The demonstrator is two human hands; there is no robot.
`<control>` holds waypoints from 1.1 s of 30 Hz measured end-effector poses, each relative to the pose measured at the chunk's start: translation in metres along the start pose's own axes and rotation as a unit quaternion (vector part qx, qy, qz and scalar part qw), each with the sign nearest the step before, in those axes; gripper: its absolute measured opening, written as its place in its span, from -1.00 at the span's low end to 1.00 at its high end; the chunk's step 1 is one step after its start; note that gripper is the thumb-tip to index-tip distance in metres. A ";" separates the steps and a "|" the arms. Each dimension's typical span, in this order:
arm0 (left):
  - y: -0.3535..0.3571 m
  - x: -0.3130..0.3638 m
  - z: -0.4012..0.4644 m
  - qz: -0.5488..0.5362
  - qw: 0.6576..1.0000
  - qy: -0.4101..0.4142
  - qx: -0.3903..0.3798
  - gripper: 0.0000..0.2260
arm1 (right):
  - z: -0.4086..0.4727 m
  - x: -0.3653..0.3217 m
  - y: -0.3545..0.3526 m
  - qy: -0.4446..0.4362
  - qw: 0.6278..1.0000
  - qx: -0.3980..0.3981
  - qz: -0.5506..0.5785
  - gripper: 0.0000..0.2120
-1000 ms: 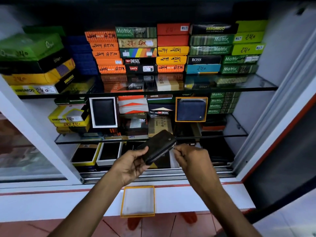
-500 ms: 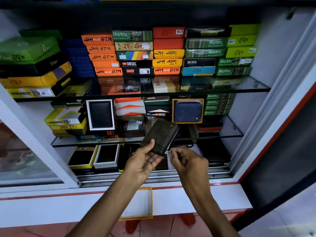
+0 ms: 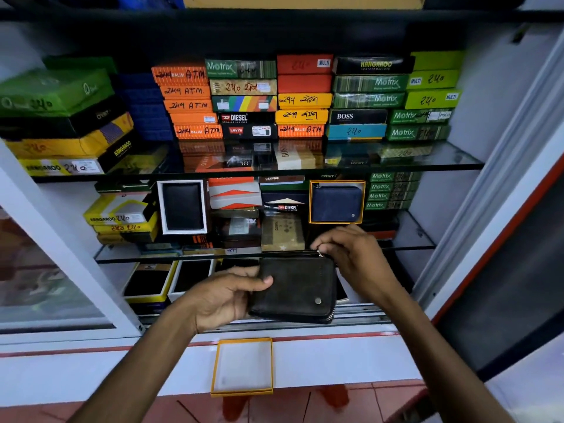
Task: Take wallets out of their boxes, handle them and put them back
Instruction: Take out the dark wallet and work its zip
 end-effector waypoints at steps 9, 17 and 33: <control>0.030 -0.014 0.000 0.065 0.997 -0.040 -0.033 -0.72 | 0.032 -0.013 0.050 -0.006 0.967 -0.149 0.208 -0.87; -0.006 -0.001 -0.016 0.028 0.989 0.069 0.130 -0.63 | -0.034 0.019 0.036 0.312 0.850 -0.139 0.401 -0.57; -0.024 -0.004 -0.082 0.467 0.664 0.557 0.178 -0.90 | -0.059 -0.041 0.037 -0.131 0.975 0.105 0.145 -0.75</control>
Point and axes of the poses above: each hand's wrist, its own z-axis towards the middle knuckle, its own y-axis out of the palm, x = y × z, the point moved 6 cm from there along z, towards the middle knuckle, and after that the axes turned 1 degree about -y, right-handed, at the moved point
